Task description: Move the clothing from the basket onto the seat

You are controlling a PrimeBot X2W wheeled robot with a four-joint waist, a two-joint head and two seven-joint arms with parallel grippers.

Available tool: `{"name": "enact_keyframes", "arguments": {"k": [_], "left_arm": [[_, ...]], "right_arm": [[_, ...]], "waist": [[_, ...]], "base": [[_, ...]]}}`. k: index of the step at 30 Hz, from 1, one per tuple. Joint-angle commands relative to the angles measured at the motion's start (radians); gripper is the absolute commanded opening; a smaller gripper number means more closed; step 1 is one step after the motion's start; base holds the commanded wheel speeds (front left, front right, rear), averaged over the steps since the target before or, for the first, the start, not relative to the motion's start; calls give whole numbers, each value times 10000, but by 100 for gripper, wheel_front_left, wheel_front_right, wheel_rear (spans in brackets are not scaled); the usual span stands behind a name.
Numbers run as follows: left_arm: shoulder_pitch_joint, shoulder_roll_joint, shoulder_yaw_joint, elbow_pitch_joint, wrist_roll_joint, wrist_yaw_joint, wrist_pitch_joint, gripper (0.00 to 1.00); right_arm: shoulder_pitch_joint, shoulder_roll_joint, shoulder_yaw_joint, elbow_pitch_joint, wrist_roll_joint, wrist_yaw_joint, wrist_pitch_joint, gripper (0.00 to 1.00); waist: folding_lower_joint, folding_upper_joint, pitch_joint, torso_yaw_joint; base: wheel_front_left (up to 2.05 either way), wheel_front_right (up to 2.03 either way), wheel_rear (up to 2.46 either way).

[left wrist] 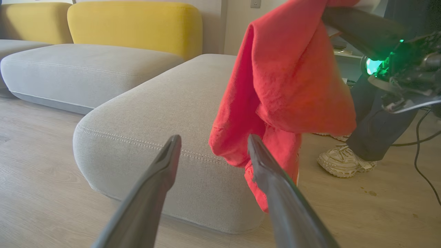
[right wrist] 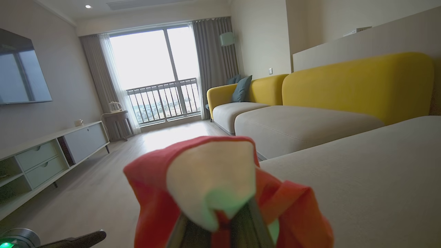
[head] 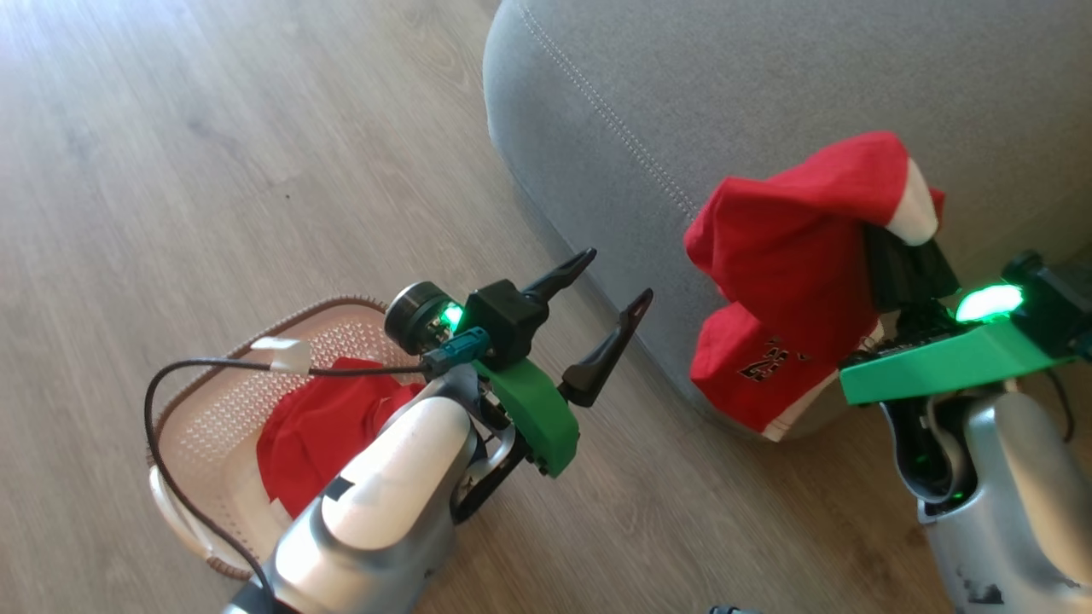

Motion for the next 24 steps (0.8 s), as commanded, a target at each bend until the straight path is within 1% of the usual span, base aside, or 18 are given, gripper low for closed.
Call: {"name": "enact_keyframes", "arguments": {"k": [1, 4, 8, 15, 18, 20, 24], "left_arm": [[-488, 99, 237, -339, -59, -12, -95, 100], [-487, 99, 149, -400, -57, -12, -95, 100], [-595, 145, 80, -503, 65, -12, -95, 100], [-733, 549, 199, -594, 290, -13, -95, 100], [-849, 659, 166, -656, 400, -13, -95, 100], [-979, 725, 76, -672, 447, -13, -95, 100], [-1240, 863, -128, -649, 480, -13, -95, 100]], "right_arm": [[-100, 10, 13, -420, -86, -2, -65, 0], [-211, -33, -237, -457, -227, -2, -65, 0], [-771, 9, -689, -344, -338, -2, -65, 0], [-2228, 189, -1199, 458, -229, -2, -65, 0], [-2922, 10, -1373, 880, -383, -2, -65, 0], [-3391, -108, -1726, 1093, -419, -2, -65, 0], [-4243, -546, -2219, 1566, -624, -2, -65, 0]], "waist": [[-1, 0, 121, -64], [-1, 0, 340, -113], [-1, 0, 866, -117], [-1, 0, 1893, -101], [-1, 0, 2446, 94], [-1, 0, 2807, 287], [-1, 0, 3450, 696]], "base": [[0, 0, 0], [0, 0, 0], [0, 0, 0], [0, 0, 0], [0, 0, 0], [0, 0, 0], [0, 0, 0]]}}
